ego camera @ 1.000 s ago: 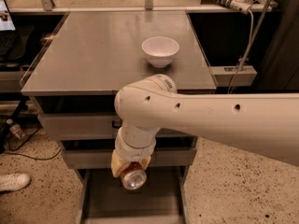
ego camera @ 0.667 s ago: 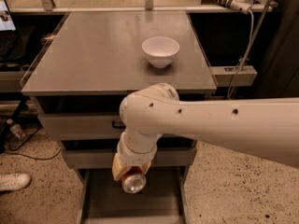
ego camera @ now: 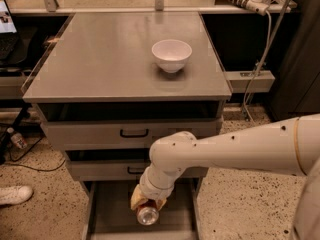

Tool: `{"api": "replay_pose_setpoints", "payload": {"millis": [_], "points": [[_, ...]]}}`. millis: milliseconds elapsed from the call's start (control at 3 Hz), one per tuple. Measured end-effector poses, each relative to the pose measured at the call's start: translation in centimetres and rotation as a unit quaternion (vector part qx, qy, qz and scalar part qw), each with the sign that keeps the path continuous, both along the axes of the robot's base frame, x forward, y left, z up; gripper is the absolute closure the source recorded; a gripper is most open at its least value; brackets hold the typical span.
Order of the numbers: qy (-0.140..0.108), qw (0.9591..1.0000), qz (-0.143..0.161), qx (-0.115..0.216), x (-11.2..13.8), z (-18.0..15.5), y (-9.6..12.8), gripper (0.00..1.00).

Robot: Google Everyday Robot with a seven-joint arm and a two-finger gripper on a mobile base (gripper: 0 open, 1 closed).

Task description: Place coke can into bottom drawer

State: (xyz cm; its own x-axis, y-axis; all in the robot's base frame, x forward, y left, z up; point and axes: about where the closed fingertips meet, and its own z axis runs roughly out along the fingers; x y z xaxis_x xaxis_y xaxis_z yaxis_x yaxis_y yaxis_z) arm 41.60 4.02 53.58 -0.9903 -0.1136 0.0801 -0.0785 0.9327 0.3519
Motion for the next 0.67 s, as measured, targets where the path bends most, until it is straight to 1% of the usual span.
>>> {"api": "replay_pose_setpoints", "payload": {"millis": [333, 667], "points": [[0.040, 0.9985, -0.032, 0.020, -0.5, -5.8, 0.8, 1.00], [0.054, 0.9978, -0.032, 0.021, -1.2, -7.0, 0.9, 1.00]]}}
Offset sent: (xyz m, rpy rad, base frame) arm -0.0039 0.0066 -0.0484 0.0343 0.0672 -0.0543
